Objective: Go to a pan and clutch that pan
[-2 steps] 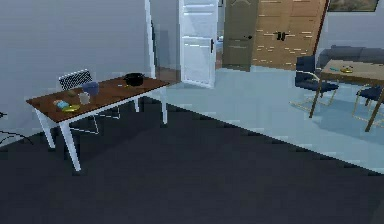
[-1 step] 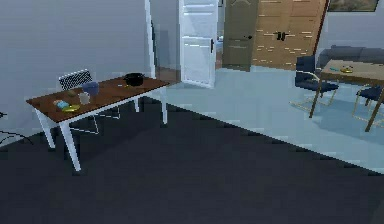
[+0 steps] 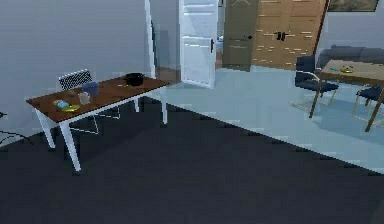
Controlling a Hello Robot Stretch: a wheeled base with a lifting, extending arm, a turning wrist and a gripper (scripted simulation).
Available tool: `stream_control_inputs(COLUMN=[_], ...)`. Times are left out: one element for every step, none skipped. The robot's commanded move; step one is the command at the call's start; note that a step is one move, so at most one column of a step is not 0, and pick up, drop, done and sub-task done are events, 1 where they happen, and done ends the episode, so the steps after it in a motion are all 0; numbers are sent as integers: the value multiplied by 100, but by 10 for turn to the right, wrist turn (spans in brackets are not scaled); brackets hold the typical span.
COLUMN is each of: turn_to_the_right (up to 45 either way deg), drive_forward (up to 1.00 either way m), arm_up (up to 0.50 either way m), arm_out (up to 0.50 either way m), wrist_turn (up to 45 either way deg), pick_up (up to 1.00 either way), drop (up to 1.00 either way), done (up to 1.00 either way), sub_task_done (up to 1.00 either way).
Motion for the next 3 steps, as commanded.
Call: stream_control_inputs(turn_to_the_right=[0,0,0], drive_forward=[0,0,0], arm_up=[-10,0,10], arm_out=[0,0,0], wrist_turn=[0,0,0], pick_up=[0,100,0], drop=[0,0,0], done=[0,0,0], sub_task_done=[0,0,0])
